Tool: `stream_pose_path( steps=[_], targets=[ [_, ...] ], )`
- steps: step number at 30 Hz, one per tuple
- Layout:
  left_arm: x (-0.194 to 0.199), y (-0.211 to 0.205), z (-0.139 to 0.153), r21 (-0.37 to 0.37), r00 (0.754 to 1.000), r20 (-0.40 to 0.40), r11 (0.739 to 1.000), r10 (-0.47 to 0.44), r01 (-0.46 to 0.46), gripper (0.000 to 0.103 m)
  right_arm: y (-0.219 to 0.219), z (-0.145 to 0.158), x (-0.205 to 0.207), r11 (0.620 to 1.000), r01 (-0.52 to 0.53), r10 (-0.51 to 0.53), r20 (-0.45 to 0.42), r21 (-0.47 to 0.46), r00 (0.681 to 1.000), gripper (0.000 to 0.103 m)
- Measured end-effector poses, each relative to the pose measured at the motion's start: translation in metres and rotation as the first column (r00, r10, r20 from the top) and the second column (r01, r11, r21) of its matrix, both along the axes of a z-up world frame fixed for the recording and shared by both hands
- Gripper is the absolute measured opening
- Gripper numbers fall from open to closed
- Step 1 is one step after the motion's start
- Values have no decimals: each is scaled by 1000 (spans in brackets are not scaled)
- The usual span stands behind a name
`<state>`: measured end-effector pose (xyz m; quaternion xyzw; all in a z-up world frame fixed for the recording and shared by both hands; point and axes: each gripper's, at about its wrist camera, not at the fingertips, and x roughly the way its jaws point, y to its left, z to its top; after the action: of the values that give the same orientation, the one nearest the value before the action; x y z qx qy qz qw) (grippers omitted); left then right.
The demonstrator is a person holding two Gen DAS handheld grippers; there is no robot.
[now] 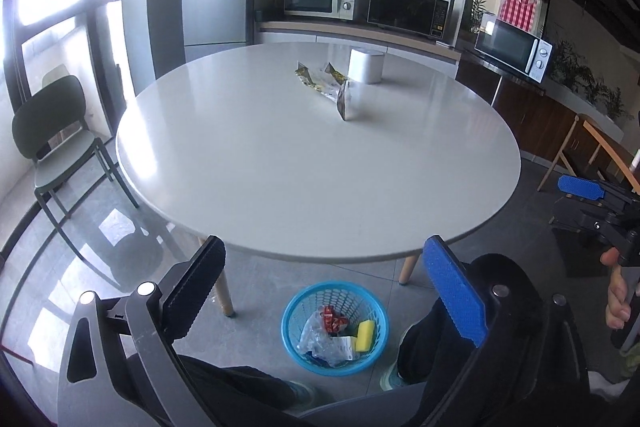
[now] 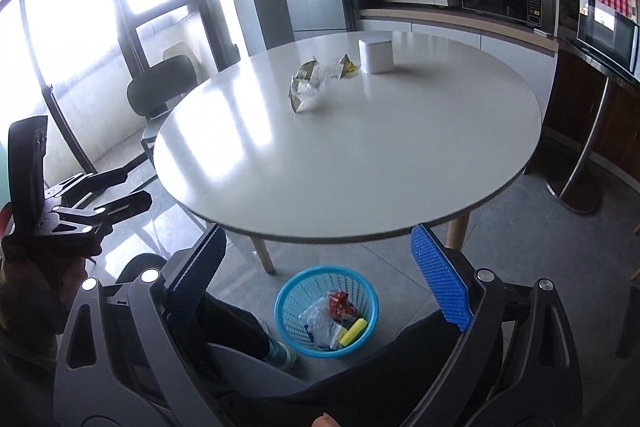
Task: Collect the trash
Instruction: 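Raise both tools up toward the table, the snack wrapper and white box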
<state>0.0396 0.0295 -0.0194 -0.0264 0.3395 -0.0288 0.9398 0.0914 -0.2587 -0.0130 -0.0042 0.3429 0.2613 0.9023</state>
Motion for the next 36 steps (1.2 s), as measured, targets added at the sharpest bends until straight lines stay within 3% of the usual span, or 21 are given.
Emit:
stream_pose_path(
  steps=[6, 18, 36],
  targets=[
    [30, -5, 9, 21, 1000, 16, 1000, 0, -1, 97, 2, 19, 34, 1000, 18, -18, 33, 6, 999, 94],
    [97, 4, 15, 10, 999, 2, 999, 36, -36, 97, 15, 22, 127, 1000, 19, -19, 18, 2, 1000, 94],
    [202, -6, -2, -22, 986, -160, 999, 38, -42, 97, 59, 23, 281, 998, -7, 5, -38, -66, 999, 94]
  ],
)
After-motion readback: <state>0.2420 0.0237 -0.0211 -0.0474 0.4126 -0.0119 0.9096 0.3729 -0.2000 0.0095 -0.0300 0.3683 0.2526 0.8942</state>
